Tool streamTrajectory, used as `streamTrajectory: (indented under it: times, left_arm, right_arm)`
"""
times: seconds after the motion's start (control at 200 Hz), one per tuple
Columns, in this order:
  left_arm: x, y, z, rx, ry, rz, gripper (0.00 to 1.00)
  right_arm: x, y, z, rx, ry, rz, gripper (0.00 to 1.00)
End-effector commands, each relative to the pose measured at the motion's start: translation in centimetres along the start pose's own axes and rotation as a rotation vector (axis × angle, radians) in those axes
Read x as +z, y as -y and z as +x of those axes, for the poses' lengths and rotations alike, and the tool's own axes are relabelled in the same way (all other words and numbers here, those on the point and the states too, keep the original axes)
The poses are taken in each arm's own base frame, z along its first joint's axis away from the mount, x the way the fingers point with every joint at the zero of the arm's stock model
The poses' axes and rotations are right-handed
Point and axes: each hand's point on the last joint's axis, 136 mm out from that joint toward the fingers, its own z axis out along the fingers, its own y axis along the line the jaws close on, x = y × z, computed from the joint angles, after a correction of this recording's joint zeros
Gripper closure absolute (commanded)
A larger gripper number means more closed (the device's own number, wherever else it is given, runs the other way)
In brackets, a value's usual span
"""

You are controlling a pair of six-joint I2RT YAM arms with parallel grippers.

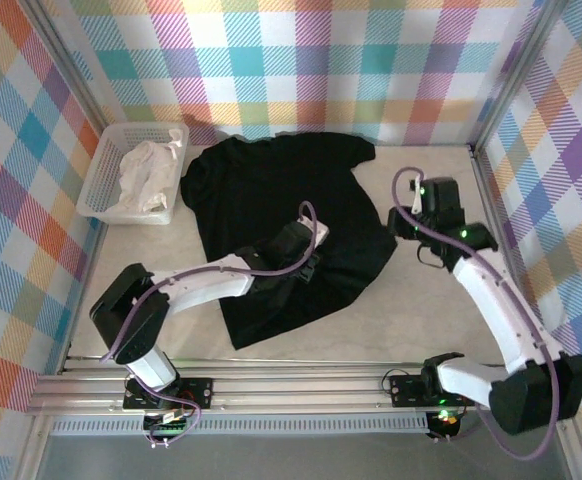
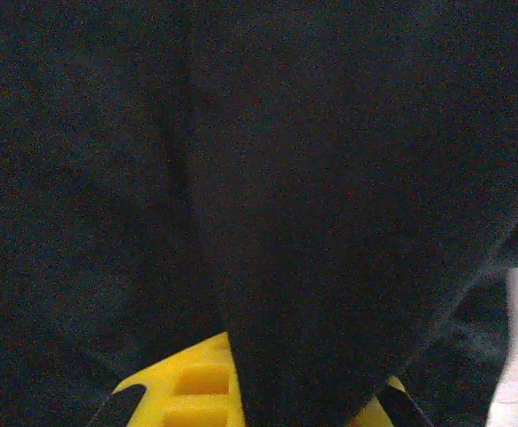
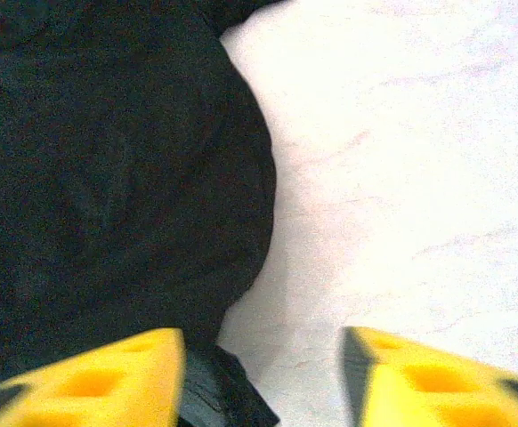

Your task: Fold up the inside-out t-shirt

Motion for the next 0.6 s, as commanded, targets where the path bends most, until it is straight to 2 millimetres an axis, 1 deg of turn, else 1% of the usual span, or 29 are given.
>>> streamTrajectory:
  times: [0.0, 0.025, 0.06, 0.1, 0.125, 0.145, 0.195, 0.215, 0.225, 0.255, 0.265, 0.28, 0.33, 0.385, 0.415, 0.495, 0.56, 0.595]
  left_arm:
    - [-3.0, 1.4, -4.1, -0.111, 0.049, 0.137, 1.00]
    - [-3.3, 1.1, -4.5, -0.132, 0.042, 0.141, 1.00]
    - [-3.6, 0.6, -4.9, -0.166, 0.023, 0.146, 1.00]
    - [-4.0, 0.3, -5.6, -0.201, 0.012, 0.165, 1.00]
    - [-4.3, 0.1, -5.2, -0.221, -0.022, 0.170, 1.00]
    - [-4.5, -0.1, -5.5, -0.239, -0.030, 0.178, 1.00]
    - [-4.9, -0.3, -6.0, -0.278, -0.051, 0.209, 1.00]
    - [-5.2, -0.3, -6.4, -0.291, -0.059, 0.229, 1.00]
    - [-5.4, -0.3, -6.5, -0.295, -0.064, 0.237, 1.00]
    - [-5.8, -0.2, -6.9, -0.304, -0.075, 0.266, 1.00]
    - [-6.0, -0.1, -7.0, -0.308, -0.082, 0.277, 1.00]
    - [-6.3, 0.0, -7.1, -0.310, -0.088, 0.289, 1.00]
    - [-7.3, 0.0, -7.7, -0.310, -0.101, 0.312, 1.00]
    - [-8.5, -0.2, -8.4, -0.304, -0.100, 0.322, 1.00]
    - [-9.1, -0.3, -8.6, -0.302, -0.101, 0.326, 1.00]
    - [-11.1, -0.1, -9.4, -0.273, -0.093, 0.350, 1.00]
    - [-13.0, 0.6, -10.1, -0.247, -0.065, 0.399, 1.00]
    - [-14.0, 0.8, -10.4, -0.225, -0.046, 0.419, 1.00]
  right_arm:
    - [-3.3, -6.9, 0.0, -0.177, 0.258, -0.368, 0.07]
    - [-4.2, -9.3, 1.1, -0.216, 0.258, -0.519, 0.08]
    - [-5.2, -11.9, 2.9, -0.275, 0.240, -0.677, 0.13]
    - [-5.3, -14.3, 5.1, -0.354, 0.229, -0.750, 0.15]
    - [-5.2, -15.8, 6.7, -0.423, 0.230, -0.786, 0.16]
    - [-5.0, -16.9, 7.9, -0.476, 0.237, -0.801, 0.16]
    - [-3.3, -18.7, 10.3, -0.547, 0.236, -0.787, 0.18]
    - [-2.6, -19.4, 11.1, -0.557, 0.235, -0.795, 0.20]
    - [-2.3, -19.7, 11.1, -0.556, 0.244, -0.799, 0.21]
    - [-0.8, -20.4, 11.8, -0.539, 0.232, -0.804, 0.25]
    - [-0.5, -20.7, 11.7, -0.528, 0.242, -0.802, 0.26]
    - [0.3, -21.0, 12.1, -0.516, 0.234, -0.800, 0.29]
    - [2.1, -22.5, 12.3, -0.502, 0.270, -0.808, 0.36]
    - [4.4, -23.8, 11.7, -0.486, 0.328, -0.763, 0.40]
    - [6.0, -24.0, 11.7, -0.472, 0.338, -0.732, 0.42]
    - [9.1, -24.0, 10.3, -0.449, 0.440, -0.641, 0.46]
    - [10.5, -24.3, 9.4, -0.443, 0.496, -0.617, 0.48]
    - [10.9, -24.2, 9.0, -0.432, 0.513, -0.631, 0.49]
